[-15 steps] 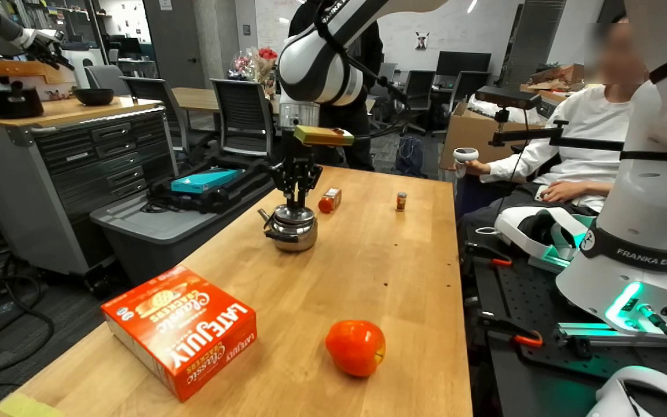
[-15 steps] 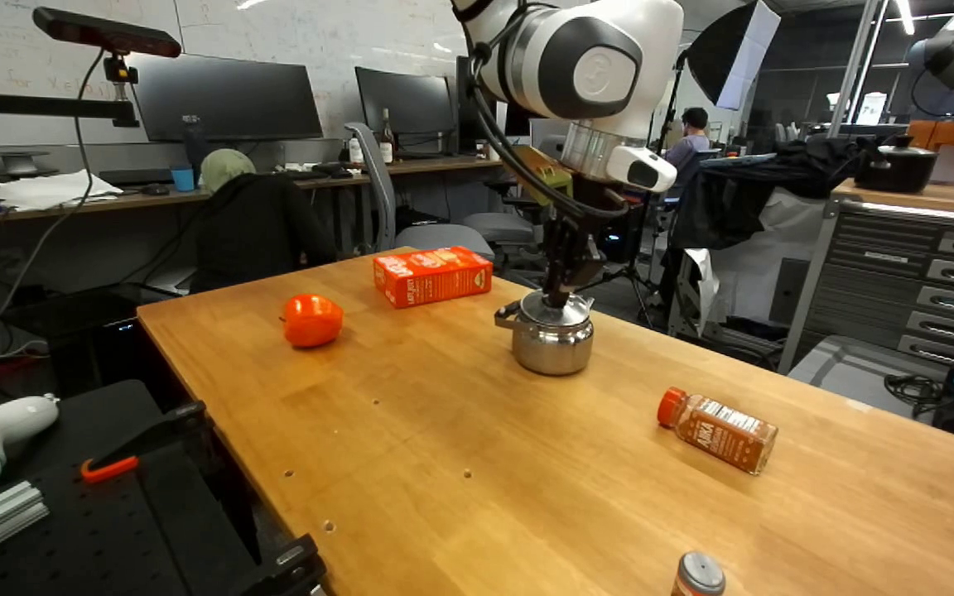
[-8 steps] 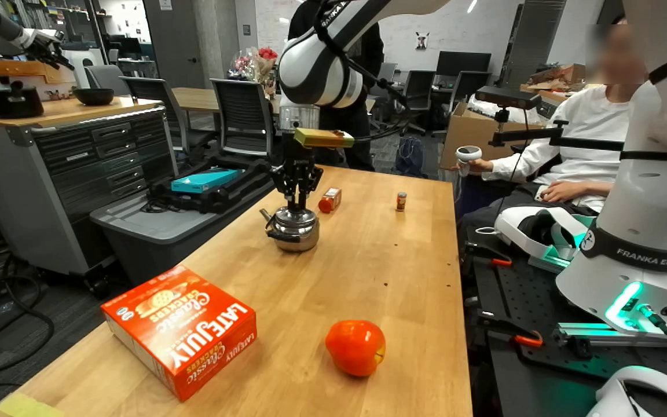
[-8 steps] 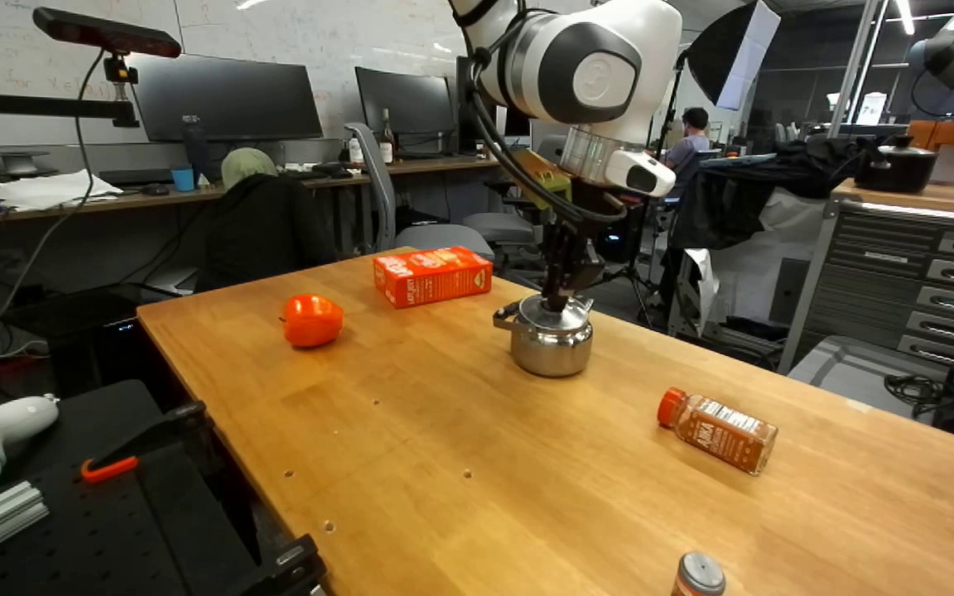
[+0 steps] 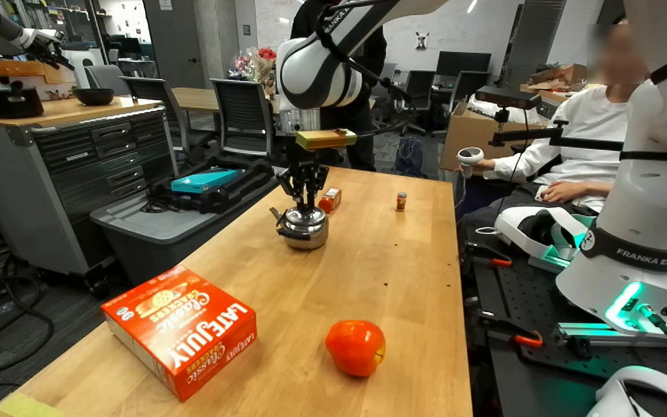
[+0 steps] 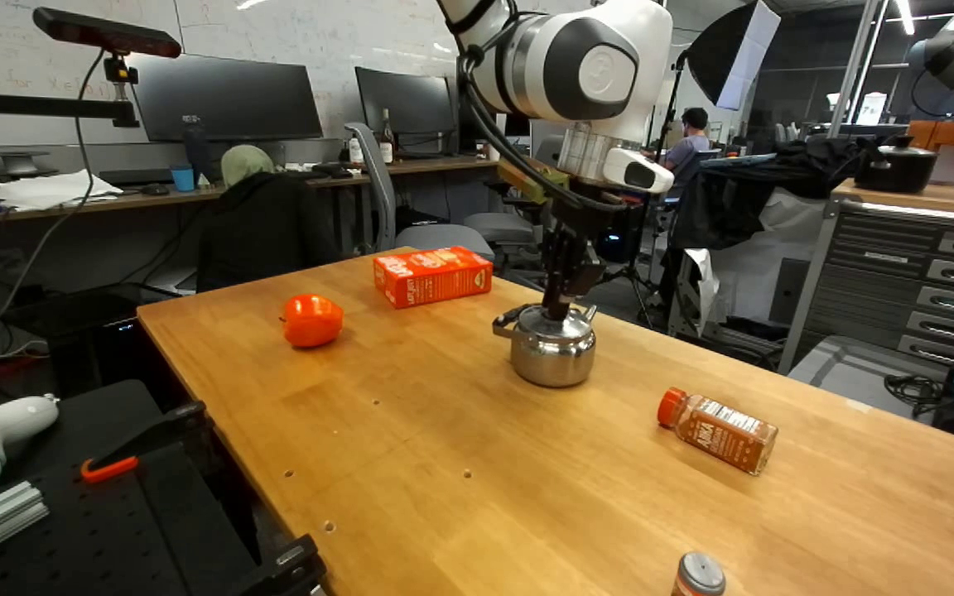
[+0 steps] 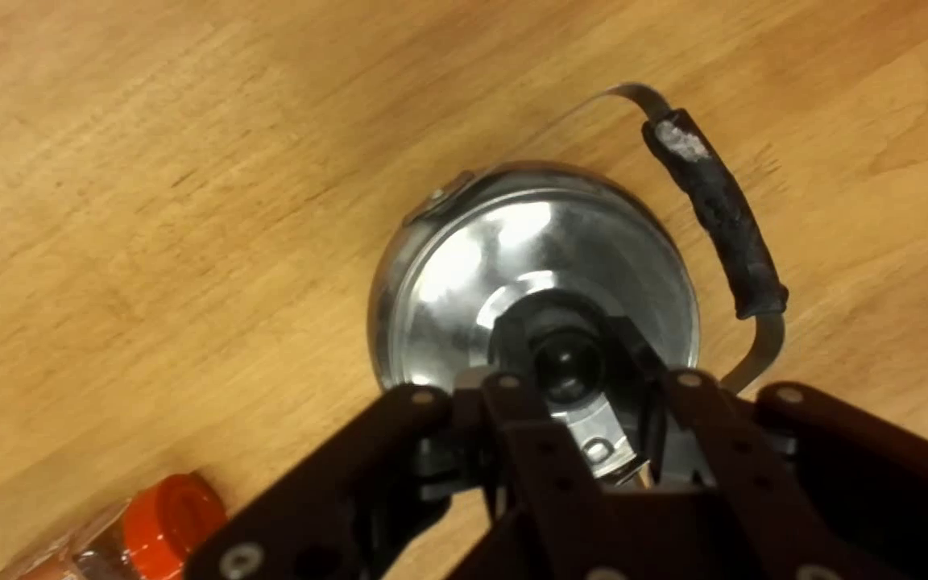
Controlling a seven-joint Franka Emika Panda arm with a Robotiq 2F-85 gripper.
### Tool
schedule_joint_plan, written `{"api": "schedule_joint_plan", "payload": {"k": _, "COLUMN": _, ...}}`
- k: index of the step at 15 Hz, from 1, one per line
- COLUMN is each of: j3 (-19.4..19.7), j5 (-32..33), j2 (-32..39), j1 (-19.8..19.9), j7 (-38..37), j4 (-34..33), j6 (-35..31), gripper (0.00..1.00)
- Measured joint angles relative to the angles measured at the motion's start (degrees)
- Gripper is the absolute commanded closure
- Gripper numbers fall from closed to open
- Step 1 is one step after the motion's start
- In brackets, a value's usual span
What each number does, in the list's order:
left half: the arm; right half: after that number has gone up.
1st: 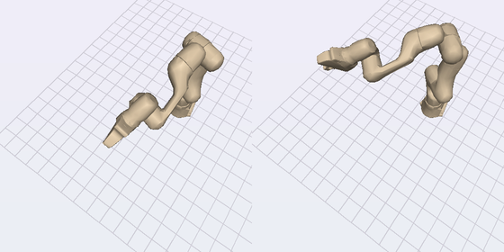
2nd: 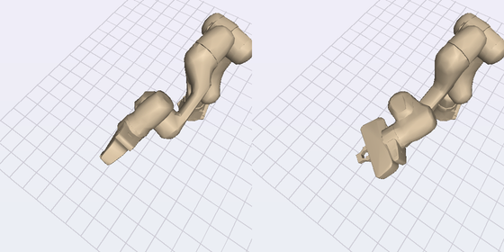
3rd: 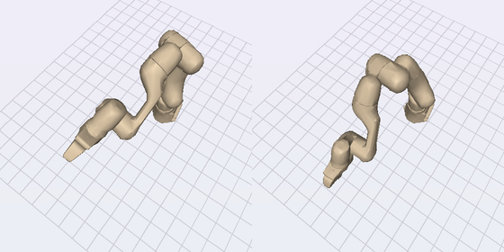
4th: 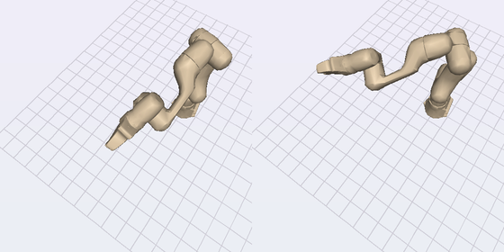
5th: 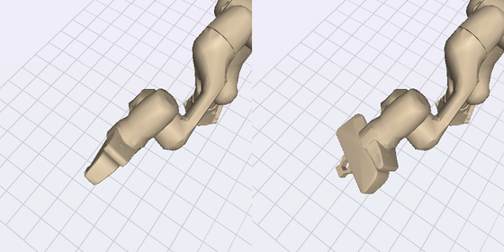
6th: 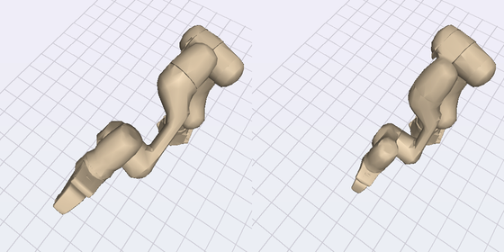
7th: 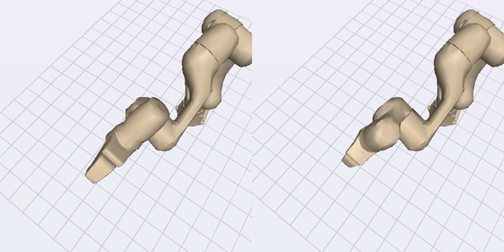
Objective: Put the lid on the metal tea pot
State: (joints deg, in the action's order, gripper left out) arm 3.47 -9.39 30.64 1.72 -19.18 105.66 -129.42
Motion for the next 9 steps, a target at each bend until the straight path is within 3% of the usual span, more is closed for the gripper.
{"api": "schedule_joint_plan", "payload": {"k": 2, "j3": 0.3, "j5": 0.98, "j2": -0.02, "j1": -0.18, "j7": -0.96, "j4": -0.09, "j6": 0.69, "gripper": 0.88}}
{"api": "schedule_joint_plan", "payload": {"k": 3, "j3": 0.35, "j5": 1.4, "j2": -0.01, "j1": -0.19, "j7": -1.36, "j4": -0.13, "j6": 0.92, "gripper": 0.57}}
{"api": "schedule_joint_plan", "payload": {"k": 4, "j3": 0.39, "j5": 1.49, "j2": -0.01, "j1": -0.19, "j7": -1.56, "j4": -0.16, "j6": 1.08, "gripper": 0.46}}
{"api": "schedule_joint_plan", "payload": {"k": 9, "j3": 0.35, "j5": 1.5, "j2": -0.05, "j1": -0.22, "j7": -1.65, "j4": -0.17, "j6": 2.56, "gripper": 0.09}}
